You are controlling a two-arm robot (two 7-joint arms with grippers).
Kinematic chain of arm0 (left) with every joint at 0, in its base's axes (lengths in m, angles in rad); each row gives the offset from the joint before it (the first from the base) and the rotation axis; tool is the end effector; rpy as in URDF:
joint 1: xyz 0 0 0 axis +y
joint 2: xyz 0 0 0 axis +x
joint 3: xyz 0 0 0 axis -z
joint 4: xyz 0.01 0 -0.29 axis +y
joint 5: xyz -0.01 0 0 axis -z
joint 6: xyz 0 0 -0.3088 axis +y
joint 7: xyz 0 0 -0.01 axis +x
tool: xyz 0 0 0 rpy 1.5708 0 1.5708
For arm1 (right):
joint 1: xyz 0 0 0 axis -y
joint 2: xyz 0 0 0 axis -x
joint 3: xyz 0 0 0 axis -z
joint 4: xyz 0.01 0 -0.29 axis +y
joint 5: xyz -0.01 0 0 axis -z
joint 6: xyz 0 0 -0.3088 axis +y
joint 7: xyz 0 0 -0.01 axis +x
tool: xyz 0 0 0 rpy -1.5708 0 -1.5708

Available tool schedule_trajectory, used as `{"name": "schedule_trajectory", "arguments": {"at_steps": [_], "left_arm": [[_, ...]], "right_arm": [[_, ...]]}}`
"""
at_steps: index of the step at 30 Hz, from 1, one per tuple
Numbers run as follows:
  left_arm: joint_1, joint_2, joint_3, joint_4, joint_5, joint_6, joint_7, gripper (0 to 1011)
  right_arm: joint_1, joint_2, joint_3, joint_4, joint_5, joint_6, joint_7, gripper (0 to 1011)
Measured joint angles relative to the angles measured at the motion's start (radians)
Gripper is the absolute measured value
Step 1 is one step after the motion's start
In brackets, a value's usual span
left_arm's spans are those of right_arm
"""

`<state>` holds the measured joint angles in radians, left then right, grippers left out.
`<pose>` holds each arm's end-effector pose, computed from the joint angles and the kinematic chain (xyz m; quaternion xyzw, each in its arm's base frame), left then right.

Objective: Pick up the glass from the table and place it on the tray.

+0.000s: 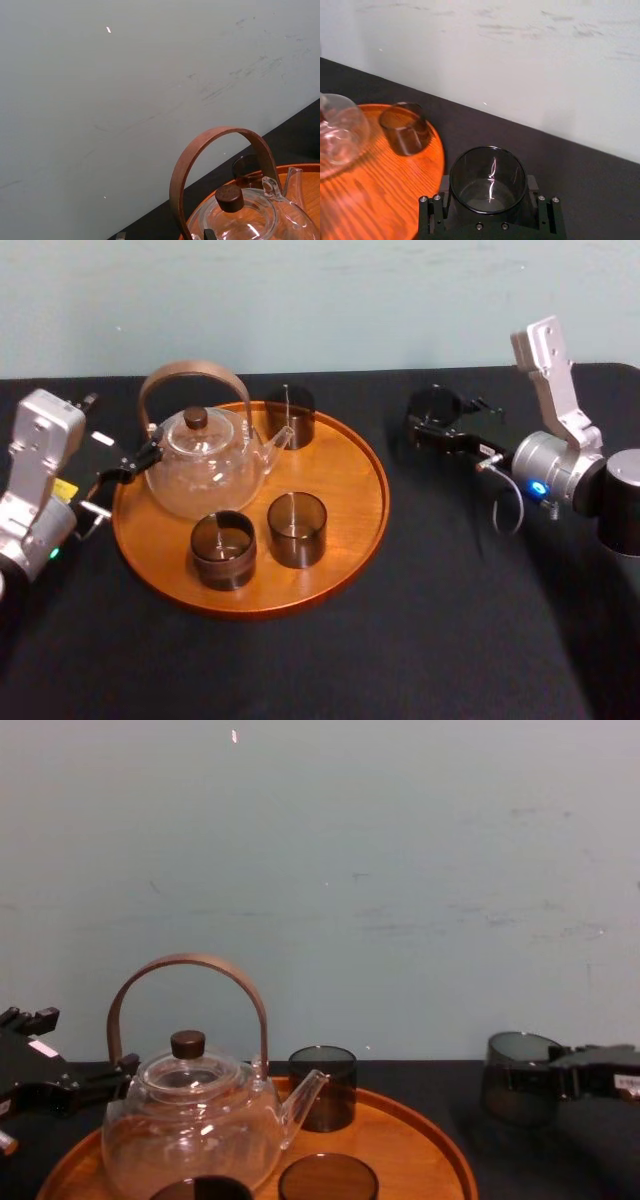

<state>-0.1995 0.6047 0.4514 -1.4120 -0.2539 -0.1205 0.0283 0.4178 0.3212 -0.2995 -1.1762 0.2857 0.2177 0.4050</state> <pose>0.3581 0.0827 -0.3023 0.1415 -0.1325 0.5799 0.7913 0.4358 -0.0494 -0.2770 -0.1301 0.0708 -0.4906 0.8587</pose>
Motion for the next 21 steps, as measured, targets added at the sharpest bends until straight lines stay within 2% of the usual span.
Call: {"name": "schedule_trajectory", "arguments": {"at_steps": [10,21], "left_arm": [[0.000,0.000,0.000,0.000,0.000,0.000,0.000,1009],[0.000,0.000,0.000,0.000,0.000,0.000,0.000,1009]], "right_arm": [[0.016,-0.013,-0.046,-0.025,0.002,0.010,0.011,889],[0.057,-0.050,-0.109,0.022,-0.010,0.003,0.024,889]]}}
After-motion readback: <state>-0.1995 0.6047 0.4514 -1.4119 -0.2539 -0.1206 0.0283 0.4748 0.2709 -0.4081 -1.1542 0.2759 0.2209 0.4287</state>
